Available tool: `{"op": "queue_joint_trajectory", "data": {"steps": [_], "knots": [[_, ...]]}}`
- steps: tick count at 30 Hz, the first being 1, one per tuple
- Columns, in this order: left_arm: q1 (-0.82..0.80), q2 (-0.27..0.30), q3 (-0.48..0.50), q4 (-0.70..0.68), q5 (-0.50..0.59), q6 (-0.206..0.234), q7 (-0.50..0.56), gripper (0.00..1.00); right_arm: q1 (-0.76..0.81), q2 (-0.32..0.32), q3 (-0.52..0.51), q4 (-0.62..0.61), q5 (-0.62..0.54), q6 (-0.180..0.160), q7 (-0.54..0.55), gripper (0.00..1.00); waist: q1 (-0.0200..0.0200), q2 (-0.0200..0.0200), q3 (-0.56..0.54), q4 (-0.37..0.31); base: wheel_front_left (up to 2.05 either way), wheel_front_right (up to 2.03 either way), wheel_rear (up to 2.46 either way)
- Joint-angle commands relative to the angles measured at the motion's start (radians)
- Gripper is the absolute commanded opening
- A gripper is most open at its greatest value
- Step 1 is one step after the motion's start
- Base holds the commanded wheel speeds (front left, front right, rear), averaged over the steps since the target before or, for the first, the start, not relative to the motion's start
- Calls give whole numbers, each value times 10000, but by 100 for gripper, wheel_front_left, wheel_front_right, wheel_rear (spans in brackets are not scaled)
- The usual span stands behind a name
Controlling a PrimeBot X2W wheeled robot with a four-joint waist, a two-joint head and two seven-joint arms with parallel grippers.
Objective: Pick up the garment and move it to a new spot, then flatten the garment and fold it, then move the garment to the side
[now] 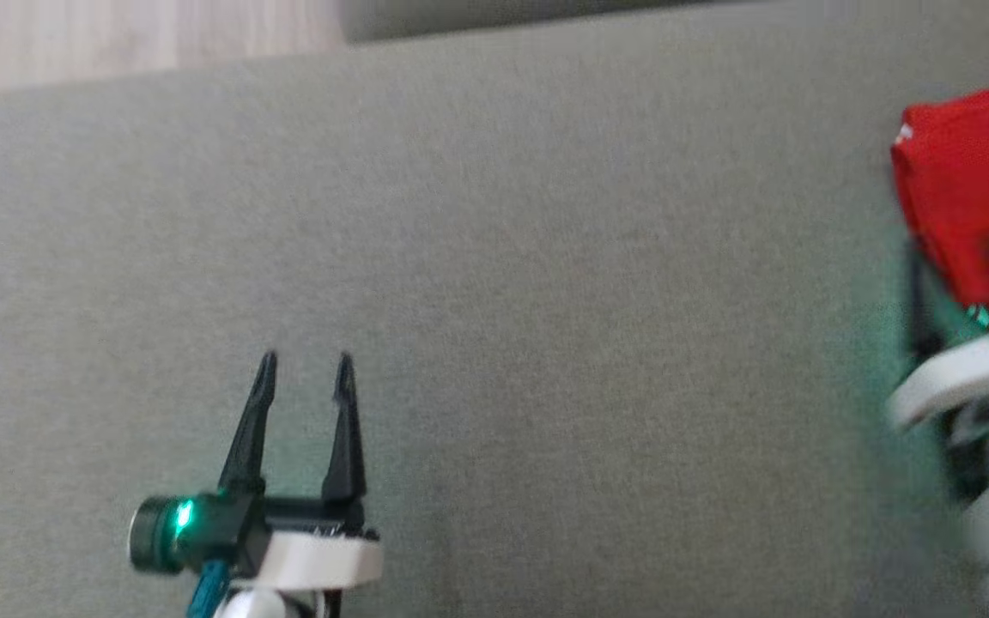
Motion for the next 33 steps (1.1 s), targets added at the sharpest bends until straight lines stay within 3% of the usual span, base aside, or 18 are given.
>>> {"op": "queue_joint_trajectory", "data": {"steps": [1,4,7,13,22,33], "knots": [[100,-37,442,-285,-56,134,-63,100,375,139,444,-517,170,-7,-161,100,2,0,-906,268,0,0,0],[564,-37,602,-299,37,222,-63,100,1443,958,1294,-1666,644,-7,-180,100,2,0,-1663,290,0,0,0],[929,-37,775,-336,96,291,-63,100,2504,1339,2084,-2930,985,-7,-183,100,2,0,-2126,315,0,0,0],[1143,-37,1155,-392,80,331,-63,100,3828,1900,2170,-4326,607,-7,-185,100,2,0,-2441,425,0,0,0],[1495,-38,1415,-406,180,133,-63,100,4881,2339,1878,-4857,-93,-7,-186,100,2,0,-2779,534,0,0,0],[1629,-38,1445,-260,523,-100,-63,100,4923,2506,1589,-4804,-261,-7,-187,100,2,0,-2881,479,0,0,0]]}}
